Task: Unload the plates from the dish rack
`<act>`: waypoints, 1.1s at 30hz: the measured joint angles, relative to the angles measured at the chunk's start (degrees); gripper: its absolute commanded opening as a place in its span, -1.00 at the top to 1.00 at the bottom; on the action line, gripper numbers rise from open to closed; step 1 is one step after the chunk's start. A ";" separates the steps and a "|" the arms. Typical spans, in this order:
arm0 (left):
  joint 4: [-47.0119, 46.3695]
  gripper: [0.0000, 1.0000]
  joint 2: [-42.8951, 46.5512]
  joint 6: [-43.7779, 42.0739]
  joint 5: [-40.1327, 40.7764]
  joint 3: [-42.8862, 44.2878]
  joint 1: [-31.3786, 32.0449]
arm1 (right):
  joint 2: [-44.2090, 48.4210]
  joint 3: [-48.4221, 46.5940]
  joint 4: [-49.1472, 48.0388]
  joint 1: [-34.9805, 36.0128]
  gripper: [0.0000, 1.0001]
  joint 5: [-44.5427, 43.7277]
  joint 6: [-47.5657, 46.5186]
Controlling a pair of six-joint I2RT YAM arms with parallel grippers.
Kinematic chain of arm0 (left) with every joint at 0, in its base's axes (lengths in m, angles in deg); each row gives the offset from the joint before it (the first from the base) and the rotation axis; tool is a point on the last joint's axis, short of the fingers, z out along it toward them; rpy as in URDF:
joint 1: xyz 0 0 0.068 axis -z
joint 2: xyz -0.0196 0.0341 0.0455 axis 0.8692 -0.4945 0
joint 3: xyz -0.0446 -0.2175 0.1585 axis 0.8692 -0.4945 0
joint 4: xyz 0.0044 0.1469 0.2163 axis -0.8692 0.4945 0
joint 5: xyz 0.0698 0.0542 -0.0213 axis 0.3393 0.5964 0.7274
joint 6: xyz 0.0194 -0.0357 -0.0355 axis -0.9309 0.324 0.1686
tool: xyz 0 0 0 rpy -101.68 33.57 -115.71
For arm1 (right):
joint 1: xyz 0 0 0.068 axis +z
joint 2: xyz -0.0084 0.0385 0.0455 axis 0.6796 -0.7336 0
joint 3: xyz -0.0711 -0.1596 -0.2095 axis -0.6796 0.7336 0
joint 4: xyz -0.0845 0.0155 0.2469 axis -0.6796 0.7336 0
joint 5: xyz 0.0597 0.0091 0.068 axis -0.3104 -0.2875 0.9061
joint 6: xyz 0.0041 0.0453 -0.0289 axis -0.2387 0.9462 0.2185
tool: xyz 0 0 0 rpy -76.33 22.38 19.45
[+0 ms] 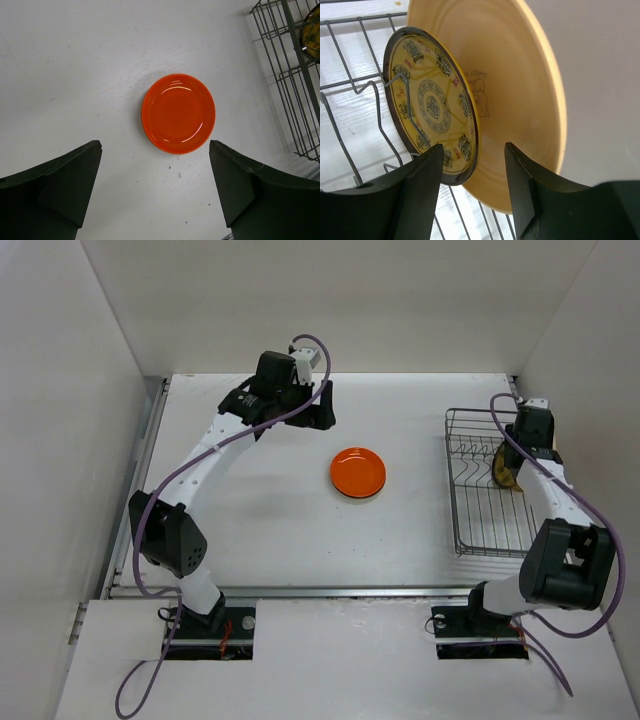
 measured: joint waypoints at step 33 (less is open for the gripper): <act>-0.04 -0.73 -1.07 0.15 -2.01 0.00 -0.96 | 4.83 -0.09 0.22 -2.08 1.00 3.21 -0.02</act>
